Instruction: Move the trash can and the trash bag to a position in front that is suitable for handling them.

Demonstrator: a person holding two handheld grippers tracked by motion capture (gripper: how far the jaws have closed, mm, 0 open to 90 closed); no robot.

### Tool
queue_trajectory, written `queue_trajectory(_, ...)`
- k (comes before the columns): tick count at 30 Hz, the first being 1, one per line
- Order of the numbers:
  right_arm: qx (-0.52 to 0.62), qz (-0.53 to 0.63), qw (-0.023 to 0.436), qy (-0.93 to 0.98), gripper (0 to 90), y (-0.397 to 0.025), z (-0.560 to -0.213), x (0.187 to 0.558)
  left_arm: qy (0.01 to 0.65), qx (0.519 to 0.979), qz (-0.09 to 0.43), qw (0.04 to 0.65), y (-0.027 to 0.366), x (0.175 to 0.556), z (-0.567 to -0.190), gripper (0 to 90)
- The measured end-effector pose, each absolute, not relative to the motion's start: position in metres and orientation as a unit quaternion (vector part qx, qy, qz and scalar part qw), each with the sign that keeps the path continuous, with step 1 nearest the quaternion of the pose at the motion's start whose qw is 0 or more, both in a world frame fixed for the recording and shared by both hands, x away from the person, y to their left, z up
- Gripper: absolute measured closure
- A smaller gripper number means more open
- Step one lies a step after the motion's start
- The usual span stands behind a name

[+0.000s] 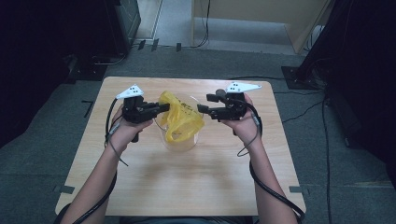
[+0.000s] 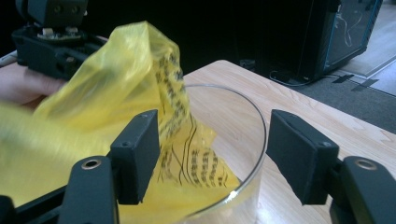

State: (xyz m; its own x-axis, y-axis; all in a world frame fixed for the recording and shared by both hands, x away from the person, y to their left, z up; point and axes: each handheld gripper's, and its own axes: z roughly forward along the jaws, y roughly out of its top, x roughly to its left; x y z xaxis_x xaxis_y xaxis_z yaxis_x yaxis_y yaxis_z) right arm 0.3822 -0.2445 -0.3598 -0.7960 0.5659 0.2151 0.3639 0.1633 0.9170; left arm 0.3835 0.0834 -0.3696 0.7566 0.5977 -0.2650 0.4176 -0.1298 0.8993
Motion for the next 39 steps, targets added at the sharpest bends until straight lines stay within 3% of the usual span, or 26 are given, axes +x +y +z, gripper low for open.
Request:
queue_trajectory(9, 0.304, 0.544, 0.079, 0.778, 35.7, -0.253, -0.371, 0.381, 0.393, 0.704, 0.099, 0.584, 0.095, 0.390, -0.371, 80.3)
queue_trajectory(15, 0.262, 0.528, 0.051, 0.806, 35.3, -0.246, -0.376, 0.377, 0.403, 0.705, 0.087, 0.577, 0.092, 0.392, -0.376, 79.9)
queue_trajectory(24, 0.318, 0.574, 0.097, 0.748, 48.4, -0.227, -0.378, 0.383, 0.368, 0.731, 0.055, 0.572, 0.084, 0.386, -0.378, 76.5)
queue_trajectory(32, 0.343, 0.581, 0.128, 0.728, 46.2, -0.223, -0.382, 0.388, 0.334, 0.762, 0.022, 0.553, 0.082, 0.380, -0.378, 73.5)
queue_trajectory(34, 0.346, 0.570, 0.129, 0.734, 43.1, -0.221, -0.385, 0.389, 0.320, 0.772, 0.020, 0.549, 0.083, 0.379, -0.378, 67.1)
queue_trajectory(35, 0.347, 0.563, 0.126, 0.740, 40.0, -0.220, -0.388, 0.390, 0.310, 0.779, 0.034, 0.544, 0.084, 0.377, -0.378, 56.6)
queue_trajectory(36, 0.348, 0.561, 0.123, 0.741, 38.5, -0.220, -0.388, 0.390, 0.303, 0.781, 0.045, 0.545, 0.085, 0.377, -0.377, 52.0)
queue_trajectory(39, 0.352, 0.559, 0.114, 0.742, 34.3, -0.223, -0.387, 0.390, 0.305, 0.772, 0.054, 0.555, 0.090, 0.376, -0.373, 42.1)
